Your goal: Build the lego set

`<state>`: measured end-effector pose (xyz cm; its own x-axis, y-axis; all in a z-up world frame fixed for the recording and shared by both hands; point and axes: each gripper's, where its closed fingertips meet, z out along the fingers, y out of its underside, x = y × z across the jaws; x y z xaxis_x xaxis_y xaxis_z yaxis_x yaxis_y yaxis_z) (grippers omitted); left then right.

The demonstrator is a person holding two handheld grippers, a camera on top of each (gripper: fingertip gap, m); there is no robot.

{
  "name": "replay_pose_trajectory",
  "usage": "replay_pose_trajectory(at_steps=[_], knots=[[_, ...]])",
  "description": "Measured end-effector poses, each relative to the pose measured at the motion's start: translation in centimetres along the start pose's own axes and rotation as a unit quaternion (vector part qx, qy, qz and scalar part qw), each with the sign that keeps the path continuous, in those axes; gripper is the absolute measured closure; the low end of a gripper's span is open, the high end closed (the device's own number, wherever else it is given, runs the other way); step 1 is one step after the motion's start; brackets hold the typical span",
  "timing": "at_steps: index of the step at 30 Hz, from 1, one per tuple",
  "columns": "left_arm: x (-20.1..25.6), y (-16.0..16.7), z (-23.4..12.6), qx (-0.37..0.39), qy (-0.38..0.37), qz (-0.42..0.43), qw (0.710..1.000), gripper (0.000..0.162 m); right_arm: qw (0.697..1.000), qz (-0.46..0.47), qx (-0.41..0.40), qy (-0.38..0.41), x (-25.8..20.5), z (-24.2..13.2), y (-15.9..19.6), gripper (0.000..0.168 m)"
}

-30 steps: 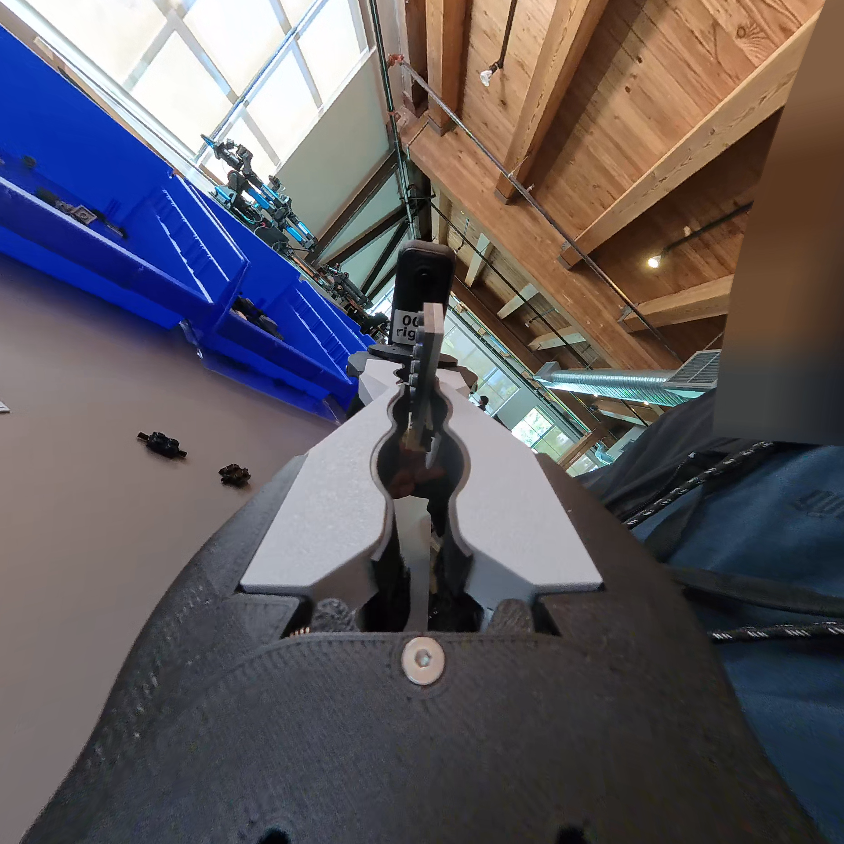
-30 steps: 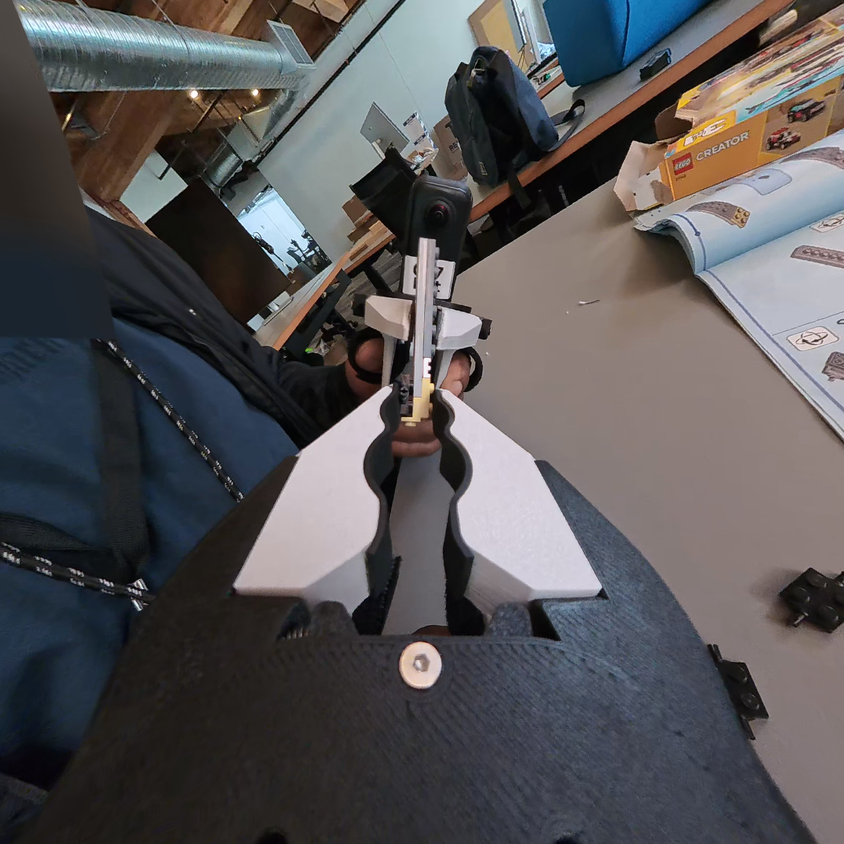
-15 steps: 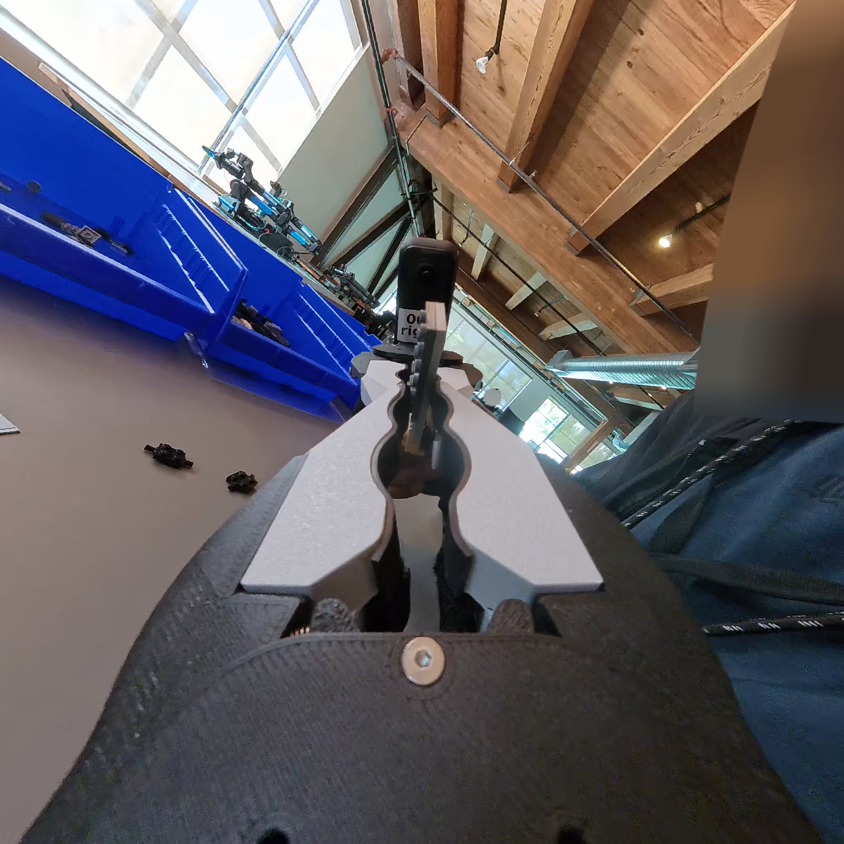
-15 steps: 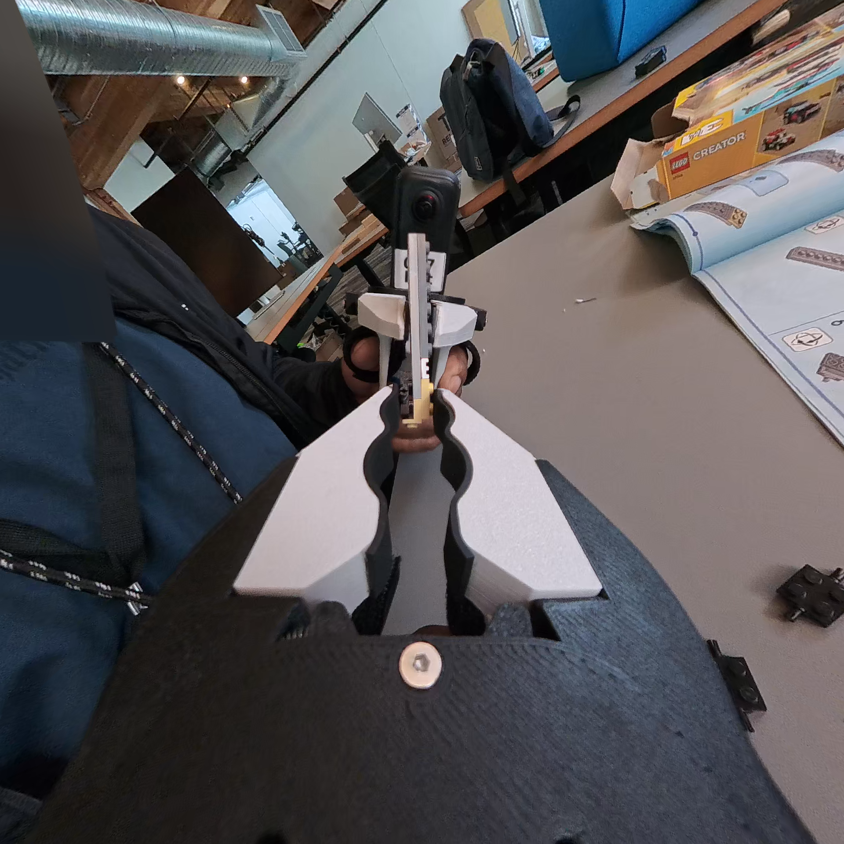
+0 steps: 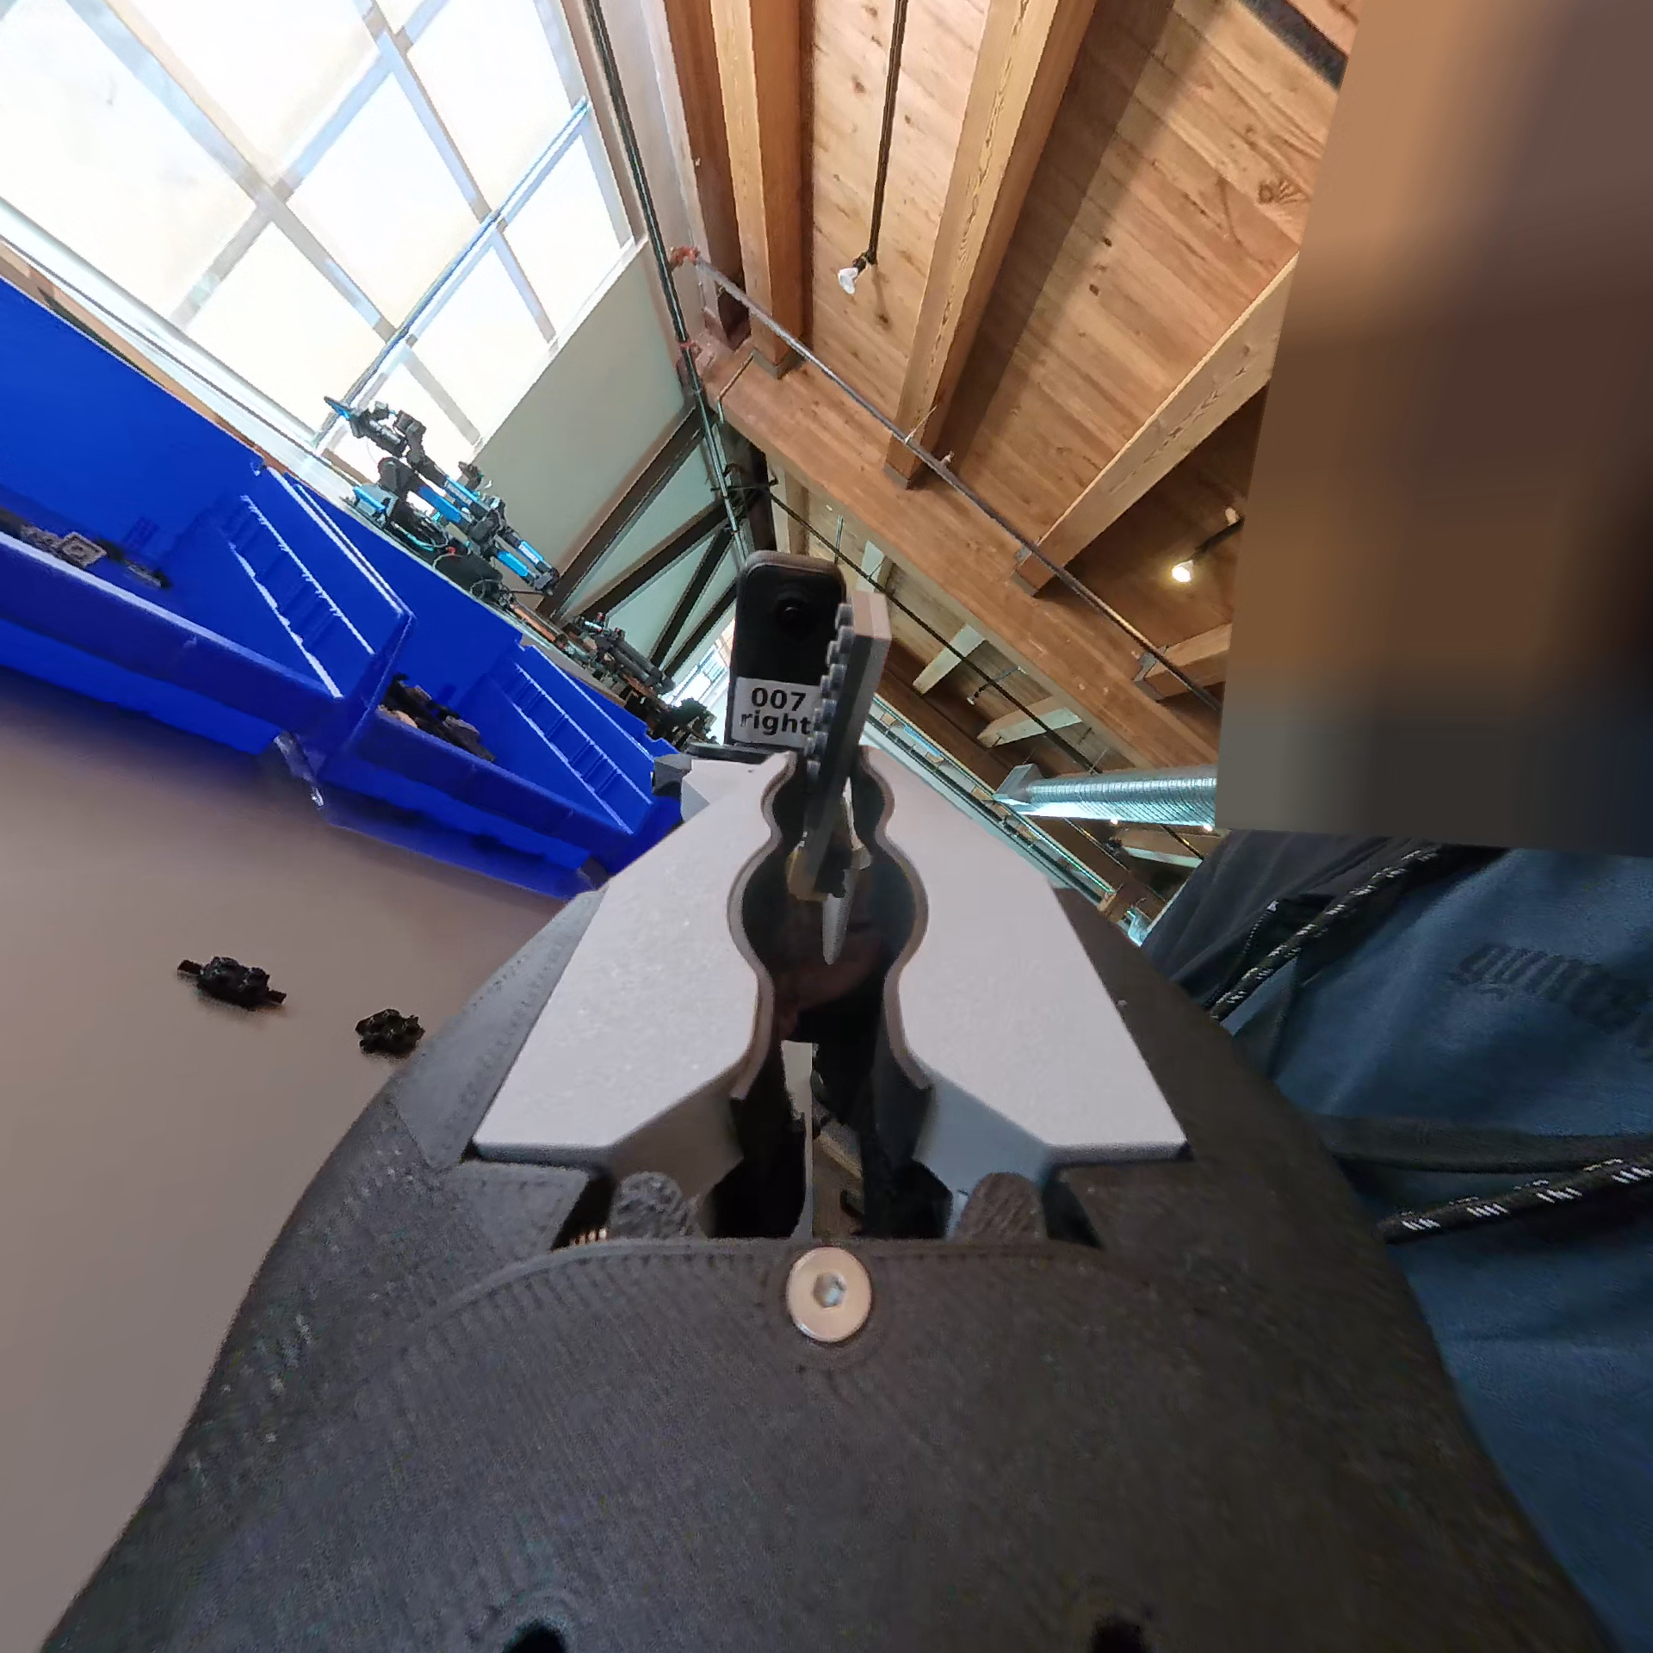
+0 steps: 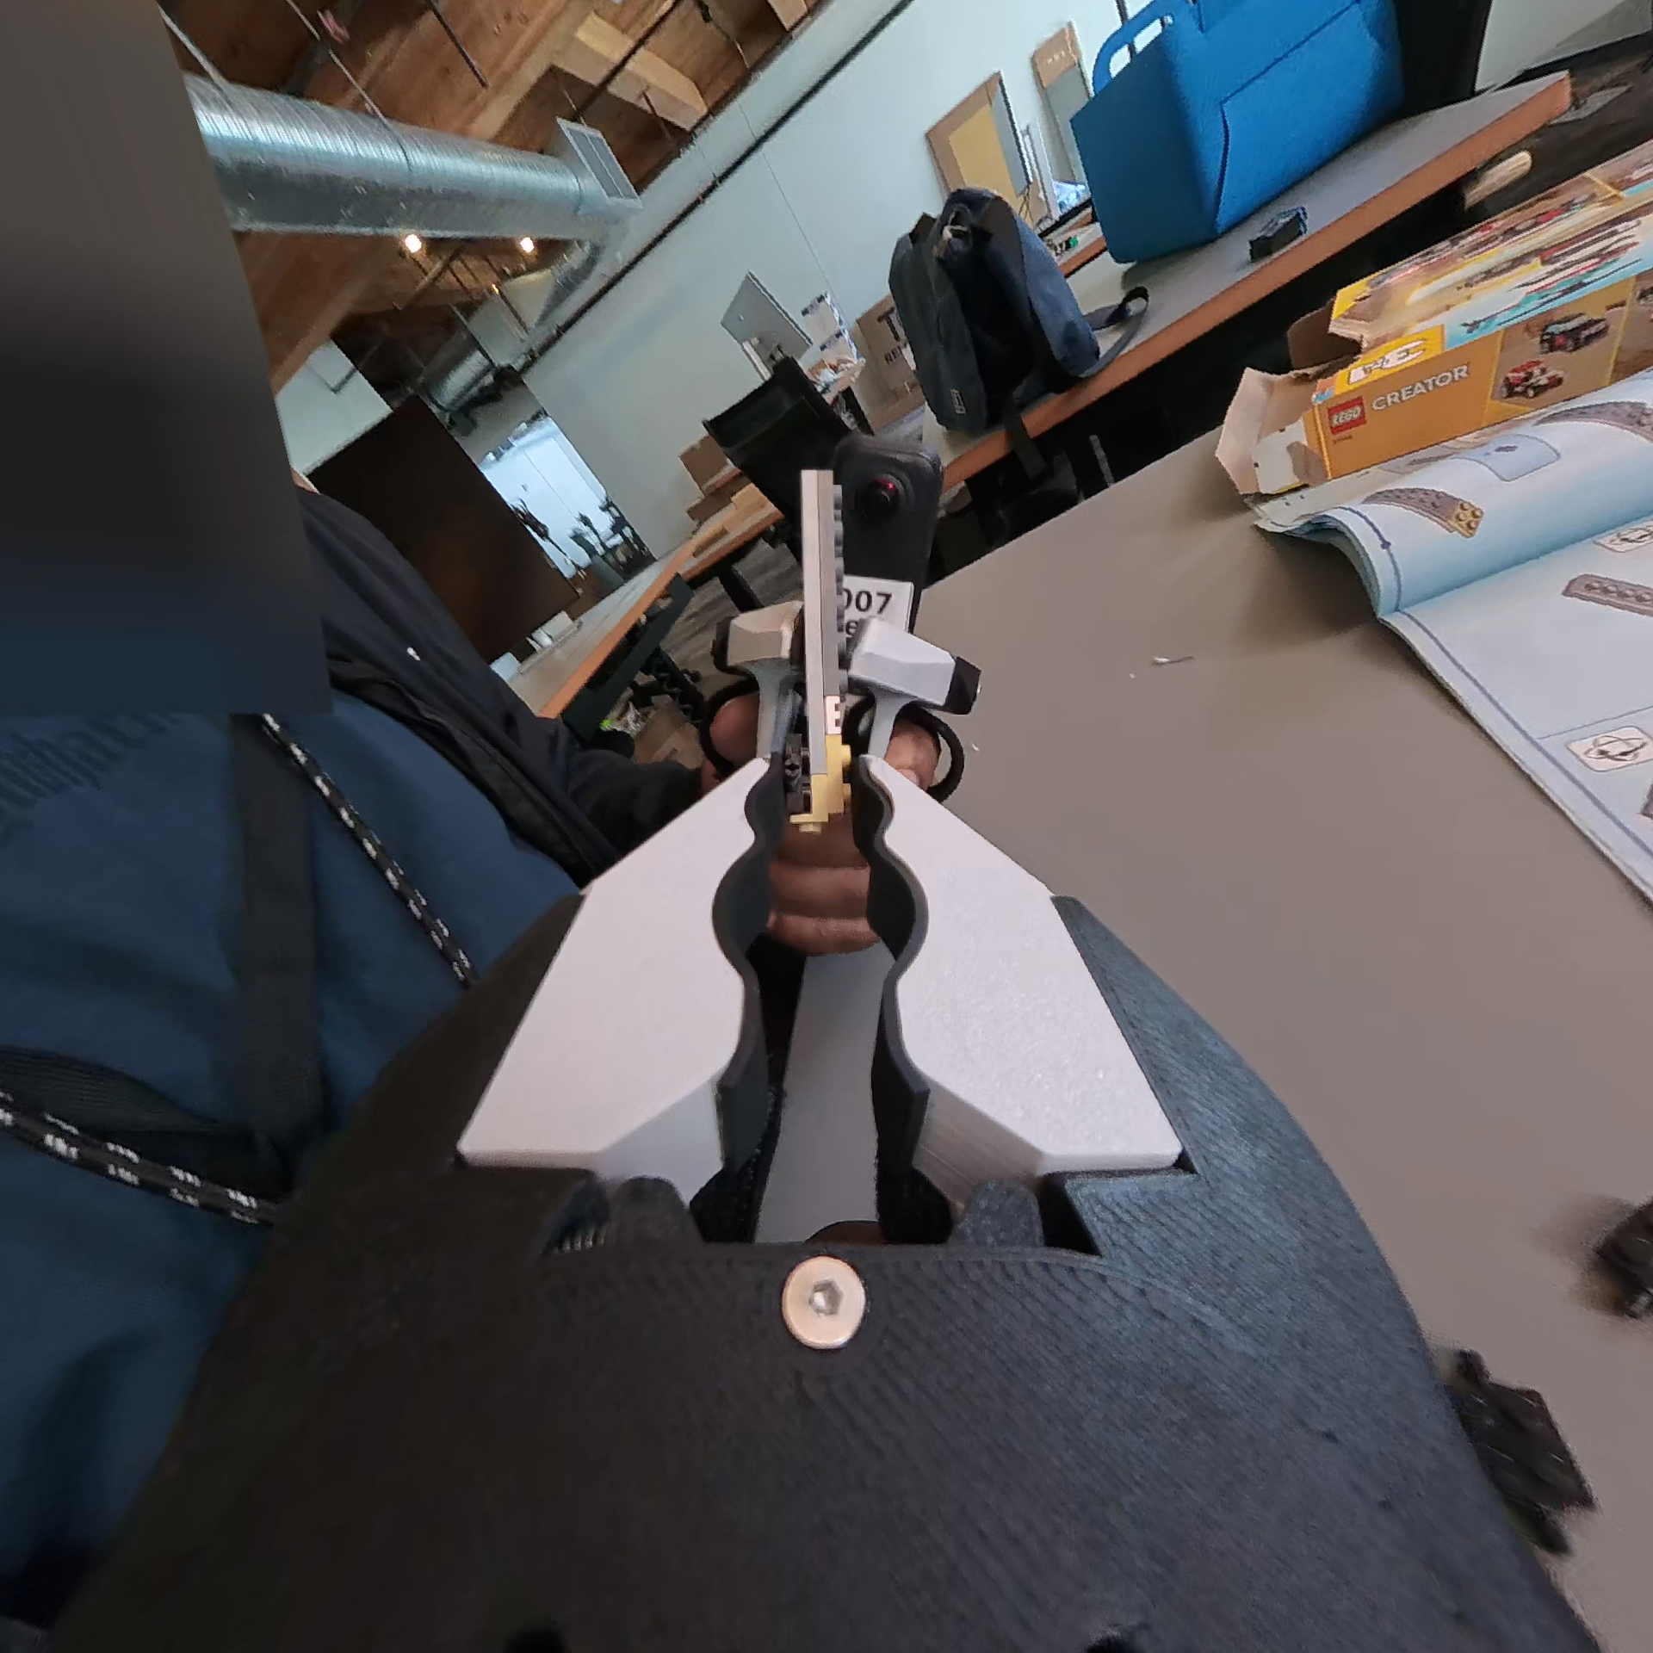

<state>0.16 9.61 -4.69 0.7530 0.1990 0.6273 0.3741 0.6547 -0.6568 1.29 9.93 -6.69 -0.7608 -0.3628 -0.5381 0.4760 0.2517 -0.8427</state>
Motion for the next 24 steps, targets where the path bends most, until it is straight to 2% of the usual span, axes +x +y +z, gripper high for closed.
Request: replay_pose_trajectory(at_steps=[10,24], knots=[[0.0,-0.01,0.14,-0.002,-0.016,0.027,0.999,0.154,1.0,0.015,0.007,-0.007,0.02,0.1,0.08,0.154],[-0.81,0.22,0.0,-0.01,-0.035,0.014,0.999,0.154,1.0,-0.011,0.008,0.012,0.89,-0.18,0.21,0.155]])
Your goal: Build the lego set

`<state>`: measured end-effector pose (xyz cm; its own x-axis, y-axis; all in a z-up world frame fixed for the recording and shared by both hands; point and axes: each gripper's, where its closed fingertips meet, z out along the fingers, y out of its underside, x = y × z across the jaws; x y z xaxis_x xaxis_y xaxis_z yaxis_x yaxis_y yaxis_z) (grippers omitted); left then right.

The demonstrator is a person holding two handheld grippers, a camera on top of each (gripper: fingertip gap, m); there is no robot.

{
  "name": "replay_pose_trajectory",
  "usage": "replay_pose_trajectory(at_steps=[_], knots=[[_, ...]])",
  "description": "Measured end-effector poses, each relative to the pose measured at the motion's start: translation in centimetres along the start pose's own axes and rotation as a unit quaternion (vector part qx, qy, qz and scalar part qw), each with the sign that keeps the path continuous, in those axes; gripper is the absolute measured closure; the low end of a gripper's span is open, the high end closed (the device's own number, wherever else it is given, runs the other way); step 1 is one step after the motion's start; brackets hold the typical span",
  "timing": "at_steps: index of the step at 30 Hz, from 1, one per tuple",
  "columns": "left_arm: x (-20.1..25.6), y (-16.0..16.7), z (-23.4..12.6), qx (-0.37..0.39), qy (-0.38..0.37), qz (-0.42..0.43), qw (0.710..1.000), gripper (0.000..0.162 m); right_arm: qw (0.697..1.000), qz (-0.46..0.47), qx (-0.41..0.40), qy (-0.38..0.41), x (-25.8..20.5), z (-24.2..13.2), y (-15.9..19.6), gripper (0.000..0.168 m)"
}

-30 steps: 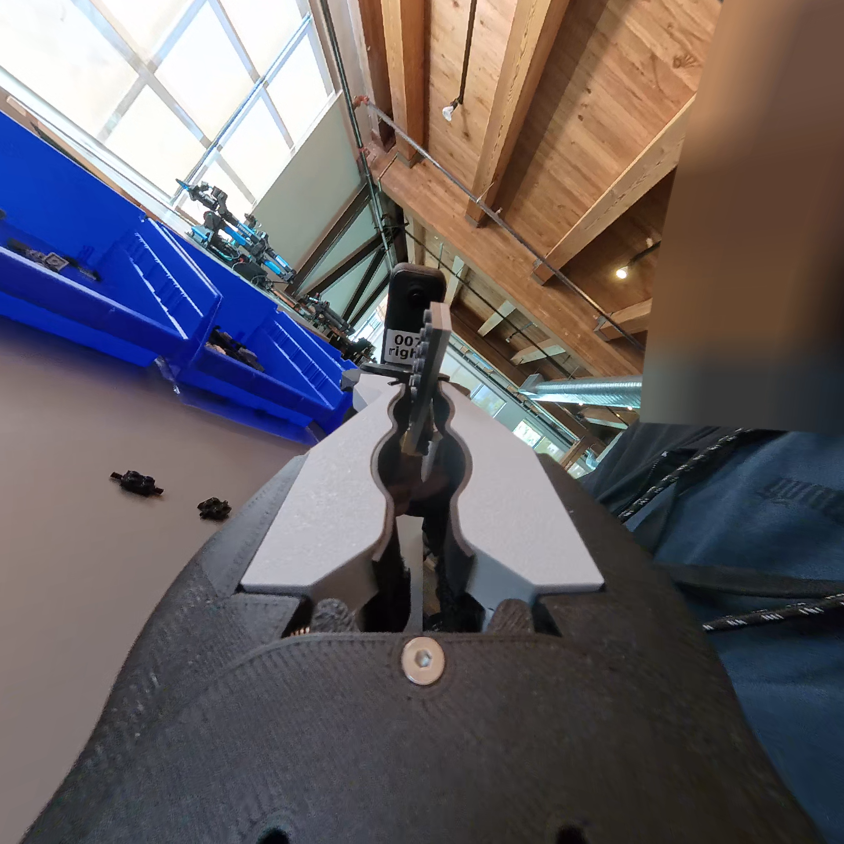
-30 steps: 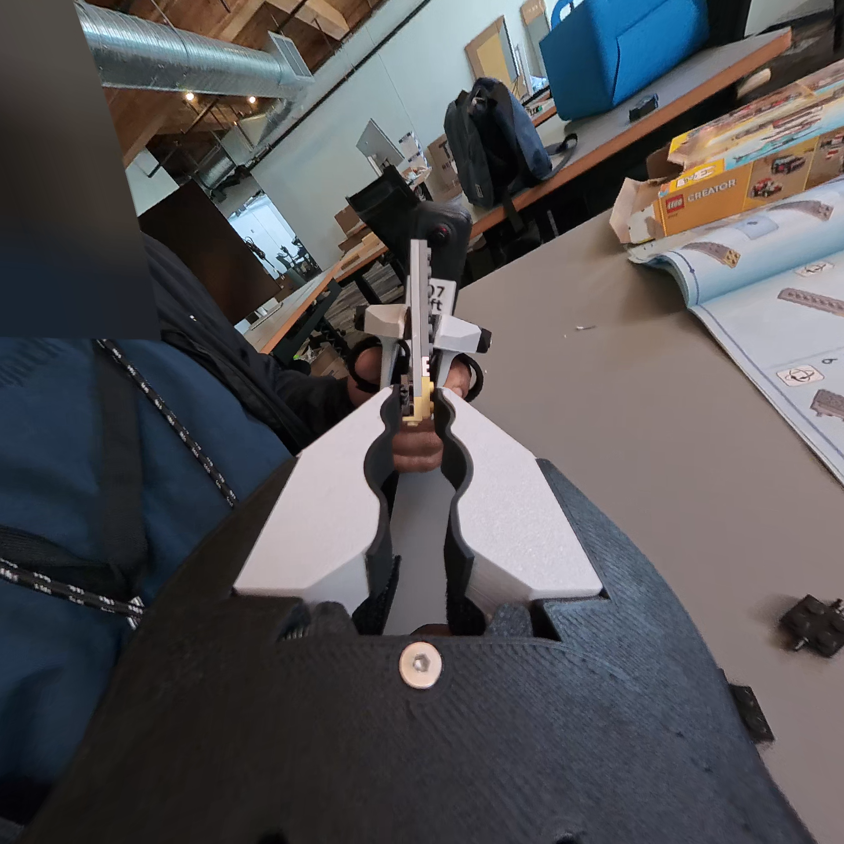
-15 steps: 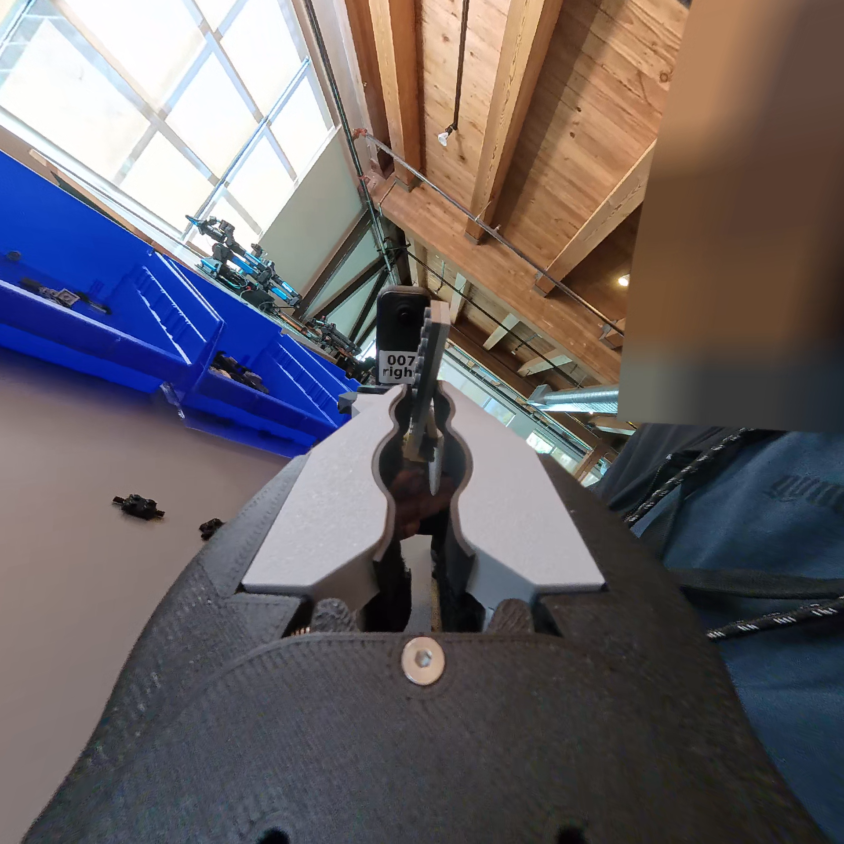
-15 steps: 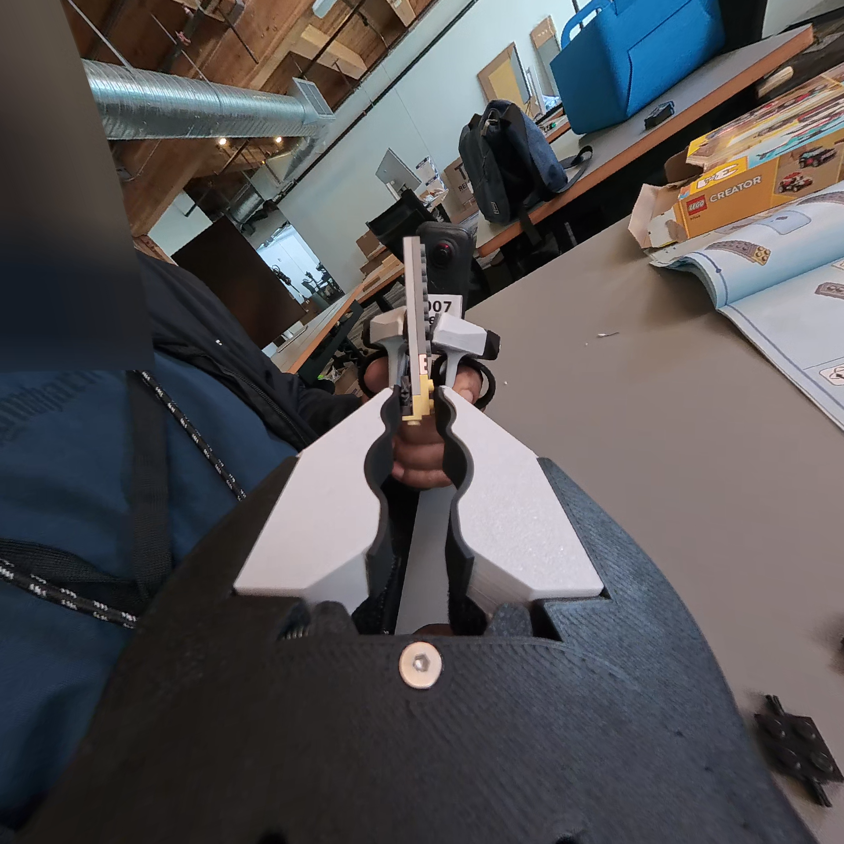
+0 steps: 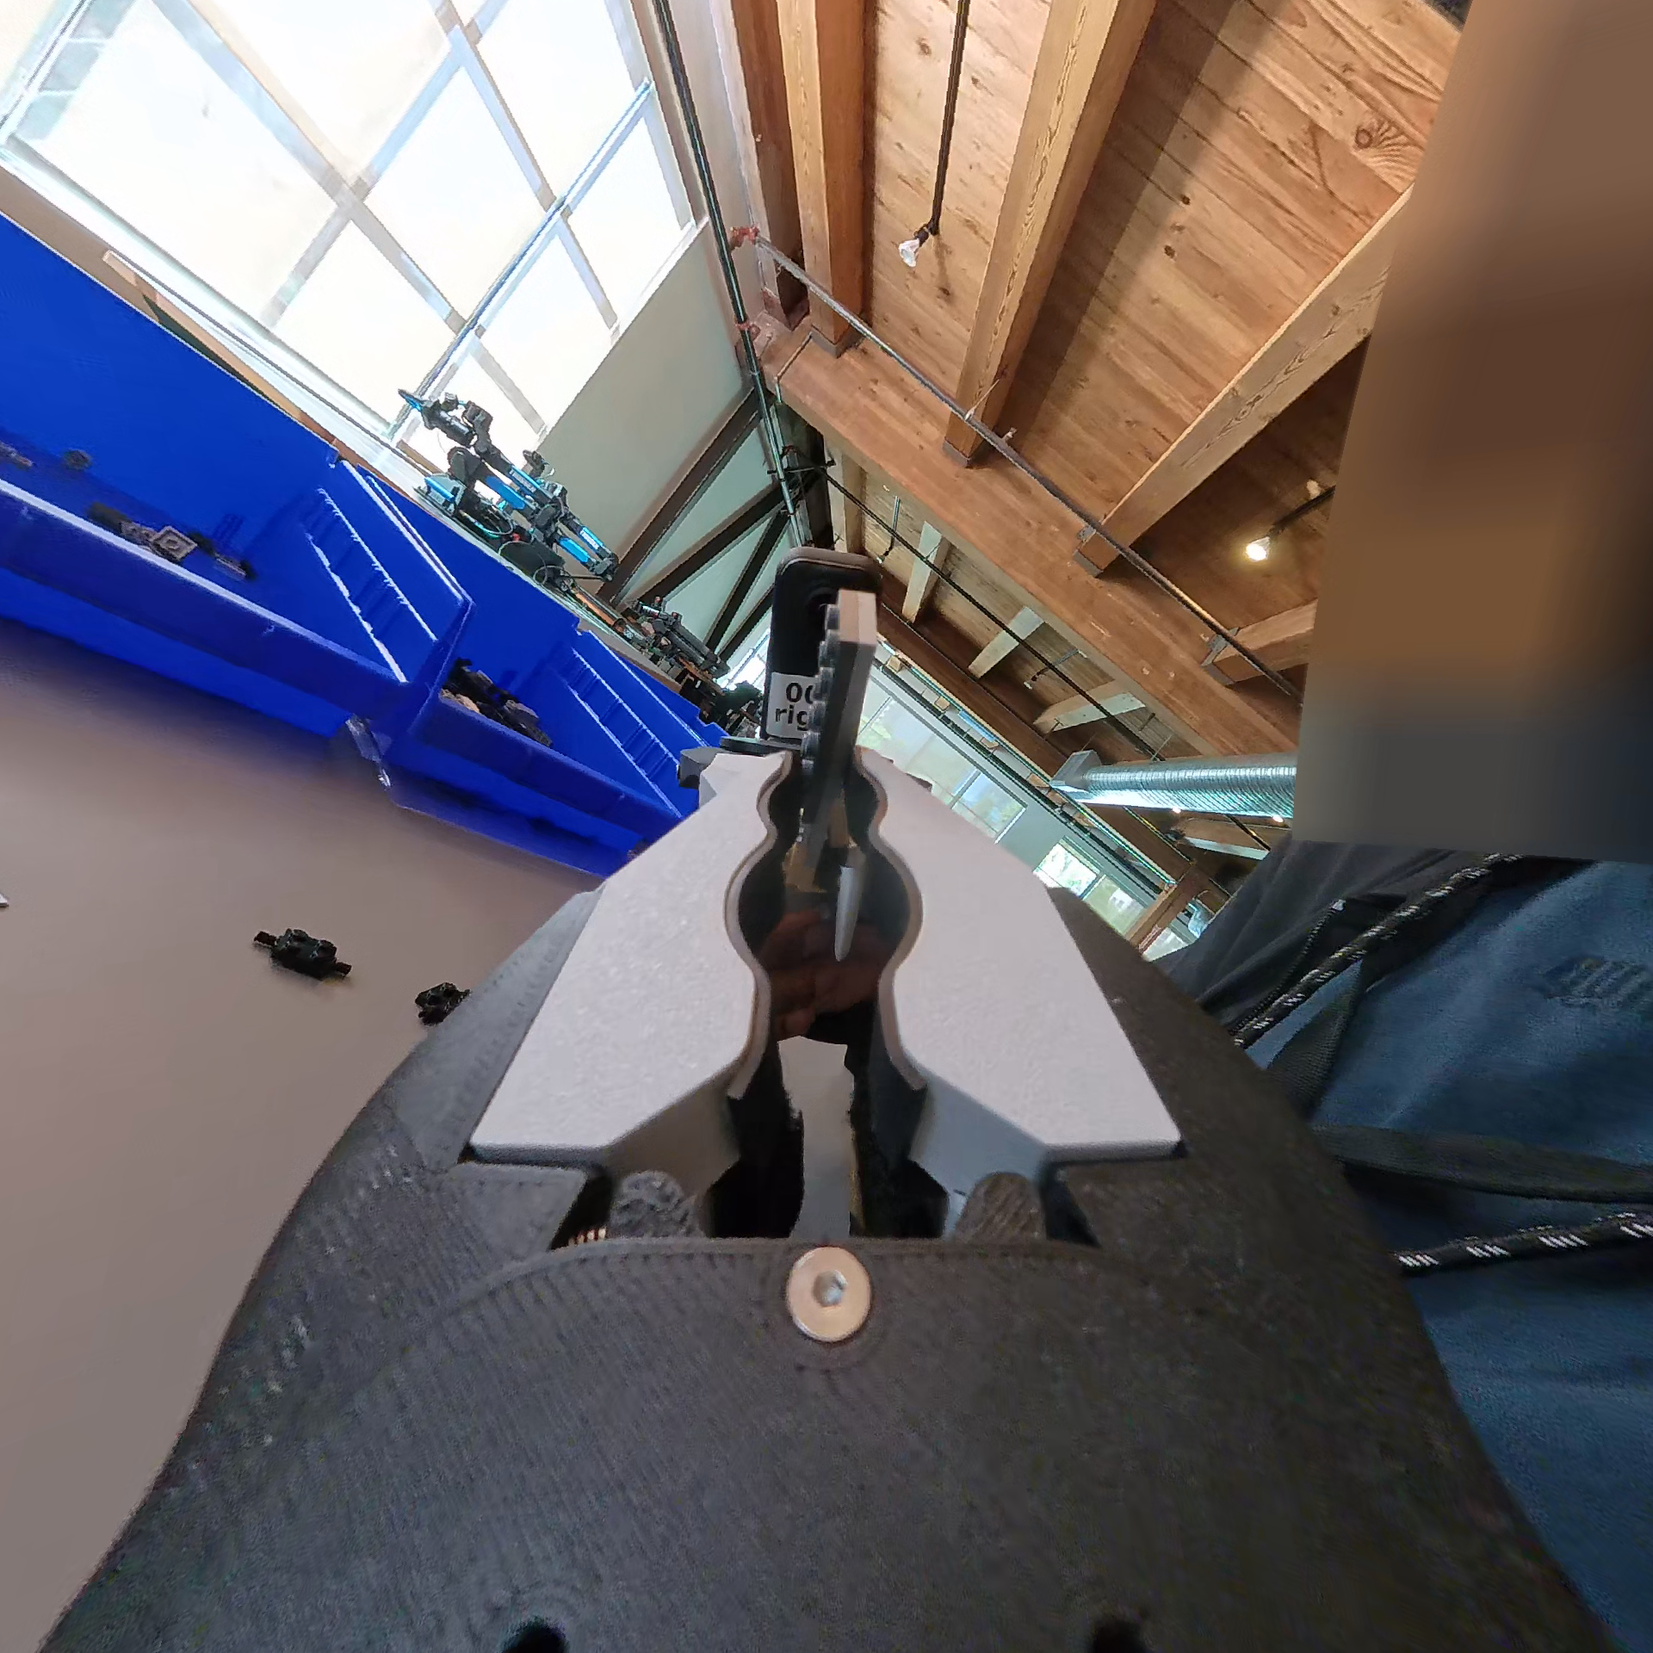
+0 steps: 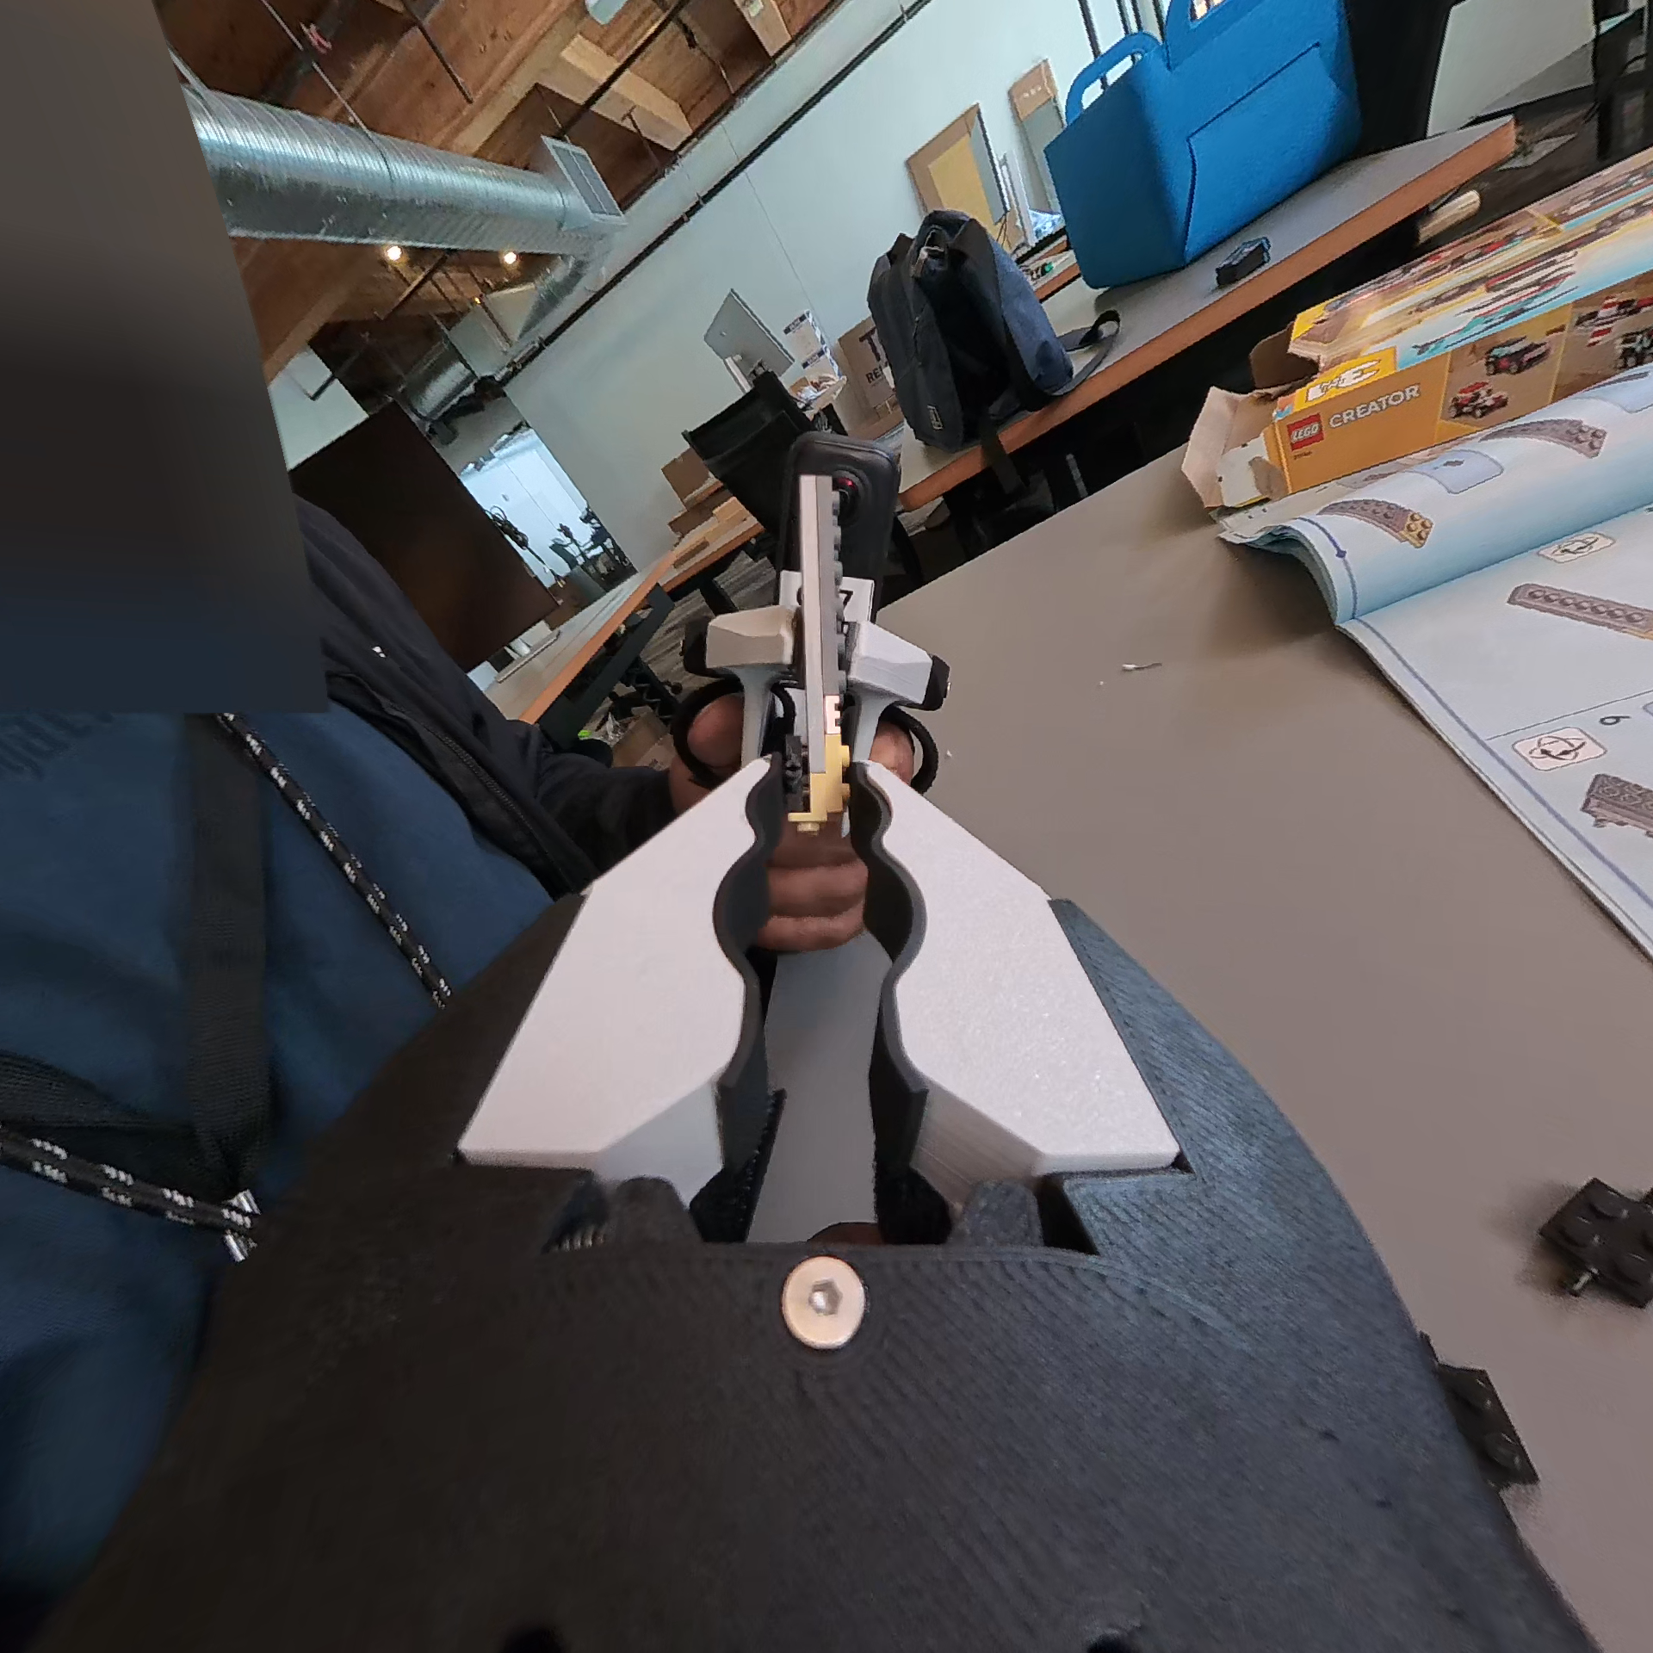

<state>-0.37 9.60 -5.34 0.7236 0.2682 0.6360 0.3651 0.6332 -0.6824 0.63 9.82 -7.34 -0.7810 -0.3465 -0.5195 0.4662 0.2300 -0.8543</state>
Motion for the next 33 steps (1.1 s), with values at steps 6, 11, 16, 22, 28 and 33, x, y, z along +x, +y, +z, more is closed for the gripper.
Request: replay_pose_trajectory(at_steps=[6,11,16,22,28,33], knots=[[0.0,0.2,0.0,-0.007,0.0,0.002,1.0,0.154,1.0,0.007,-0.004,-0.006,-0.1,-0.1,0.1,0.155],[-0.3,0.2,0.0,-0.011,-0.007,-0.008,1.0,0.154,1.0,0.017,-0.003,-0.004,0.2,-0.1,0.3,0.155],[-0.6,0.4,0.0,-0.006,0.0,-0.043,0.999,0.151,1.0,0.008,-0.012,0.012,0.5,-0.2,0.3,0.155],[-0.7,0.3,0.0,-0.008,-0.005,-0.039,0.999,0.147,1.0,0.018,-0.003,0.018,0.8,-0.1,0.3,0.155],[-0.7,0.2,-0.1,-0.003,-0.003,-0.045,0.999,0.145,1.0,0.021,0.003,0.019,0.9,0.0,0.2,0.156],[-1.2,-0.9,-0.6,0.025,-0.024,-0.031,0.999,0.139,0.999,0.035,0.031,0.007,0.7,-0.4,-0.6,0.156]])
